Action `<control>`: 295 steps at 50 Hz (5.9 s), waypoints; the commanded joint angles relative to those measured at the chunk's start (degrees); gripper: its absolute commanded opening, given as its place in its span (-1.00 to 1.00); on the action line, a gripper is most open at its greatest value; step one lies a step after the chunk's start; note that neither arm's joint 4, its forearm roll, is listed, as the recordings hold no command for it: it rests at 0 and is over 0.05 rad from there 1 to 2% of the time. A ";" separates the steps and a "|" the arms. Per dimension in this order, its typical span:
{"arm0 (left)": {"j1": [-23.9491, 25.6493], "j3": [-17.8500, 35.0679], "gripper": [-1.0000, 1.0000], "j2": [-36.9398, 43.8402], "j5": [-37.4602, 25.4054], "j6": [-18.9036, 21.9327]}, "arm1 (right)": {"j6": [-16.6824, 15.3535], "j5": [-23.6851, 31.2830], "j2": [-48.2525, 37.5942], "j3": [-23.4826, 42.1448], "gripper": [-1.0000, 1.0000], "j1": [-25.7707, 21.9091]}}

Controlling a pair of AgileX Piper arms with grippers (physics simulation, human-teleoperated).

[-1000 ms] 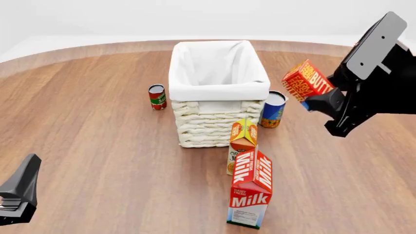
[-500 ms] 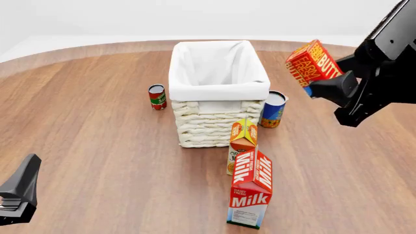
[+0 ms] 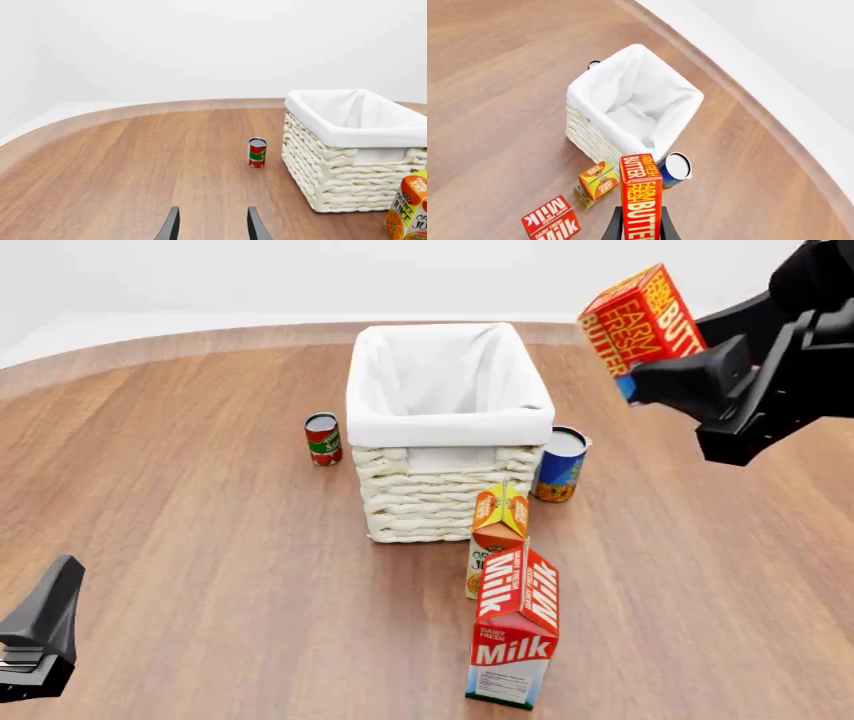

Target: Pick up the butter and put it in the basket.

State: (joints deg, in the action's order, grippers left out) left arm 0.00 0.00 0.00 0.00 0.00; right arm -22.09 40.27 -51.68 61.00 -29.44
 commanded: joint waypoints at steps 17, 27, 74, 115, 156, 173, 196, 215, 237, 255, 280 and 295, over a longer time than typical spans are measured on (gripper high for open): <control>0.00 0.00 1.00 0.00 0.00 0.00 | 4.69 0.18 1.28 5.39 -1.00 -4.34; 0.00 0.00 1.00 0.00 0.00 0.00 | 5.00 -0.03 1.89 6.30 -1.00 -6.29; 0.00 0.00 1.00 0.00 0.00 0.00 | 3.92 2.88 -4.70 16.97 -1.00 -10.59; 0.00 0.00 1.00 0.00 0.00 0.00 | 1.13 5.46 -15.00 26.42 -1.00 -10.12; 0.00 0.00 1.00 0.00 0.00 0.00 | -1.07 10.24 -29.33 40.37 -1.00 -8.77; 0.00 0.00 1.00 0.00 0.00 0.00 | -0.89 10.94 -33.55 42.21 -1.00 -8.66; 0.00 0.00 1.00 0.00 0.00 0.00 | -0.68 12.27 -37.39 43.77 -1.00 -8.19; 0.00 0.00 1.00 0.00 0.00 0.00 | -1.46 15.19 -41.86 49.58 -1.00 -7.17; 0.00 0.00 1.00 0.00 0.00 0.00 | -2.38 16.33 -47.93 54.17 -1.00 -5.00; 0.00 0.00 1.00 0.00 0.00 0.00 | -2.71 15.84 -51.15 56.02 -1.00 -3.75; 0.00 0.00 1.00 0.00 0.00 0.00 | -3.53 15.68 -54.09 55.80 -1.00 -2.52; 0.00 0.00 1.00 0.00 0.00 0.00 | -4.14 15.88 -56.17 56.63 -1.00 -1.22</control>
State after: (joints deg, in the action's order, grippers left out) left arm 0.00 0.00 0.00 0.00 0.00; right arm -26.74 56.31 -107.33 116.33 -31.38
